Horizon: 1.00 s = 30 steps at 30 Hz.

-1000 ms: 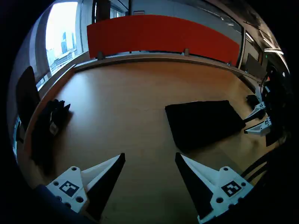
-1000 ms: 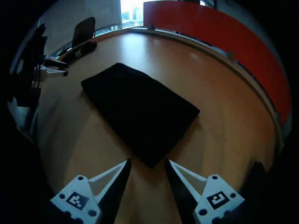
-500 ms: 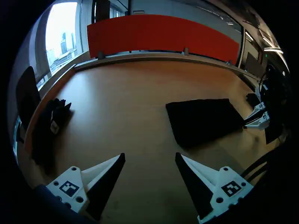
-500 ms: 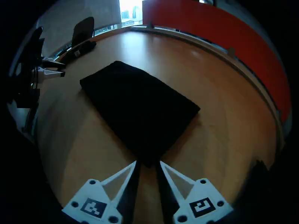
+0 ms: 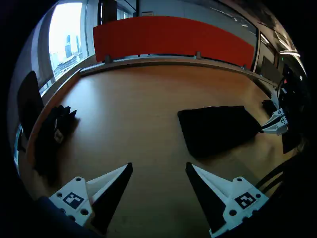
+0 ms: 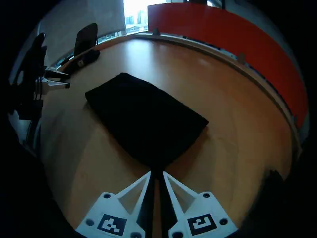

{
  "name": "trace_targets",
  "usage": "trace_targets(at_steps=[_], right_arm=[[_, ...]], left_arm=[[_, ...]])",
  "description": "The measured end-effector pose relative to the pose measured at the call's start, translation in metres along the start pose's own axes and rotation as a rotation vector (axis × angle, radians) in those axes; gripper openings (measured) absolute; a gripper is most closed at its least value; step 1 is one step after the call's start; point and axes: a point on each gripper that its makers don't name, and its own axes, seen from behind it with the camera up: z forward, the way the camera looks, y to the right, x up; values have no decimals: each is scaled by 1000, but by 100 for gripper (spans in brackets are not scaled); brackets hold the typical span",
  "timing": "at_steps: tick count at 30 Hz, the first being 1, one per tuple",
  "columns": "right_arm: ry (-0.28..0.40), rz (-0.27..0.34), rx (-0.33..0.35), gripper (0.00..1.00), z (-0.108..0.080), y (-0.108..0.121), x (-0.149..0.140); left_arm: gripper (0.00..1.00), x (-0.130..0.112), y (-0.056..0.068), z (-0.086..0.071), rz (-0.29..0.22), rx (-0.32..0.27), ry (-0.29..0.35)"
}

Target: Fold towel

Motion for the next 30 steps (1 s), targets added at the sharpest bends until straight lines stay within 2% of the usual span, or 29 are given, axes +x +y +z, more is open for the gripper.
trace_targets(at_steps=[14, 21, 30], right_arm=[[67, 5, -47, 6, -31, 11, 22], [87, 1, -61, 6, -45, 15, 31], [99, -1, -71, 6, -51, 16, 36]], left_arm=[[100, 4, -3, -2, -10, 8, 13], [100, 5, -6, -4, -12, 36, 26], [100, 5, -6, -8, -32, 48, 52]])
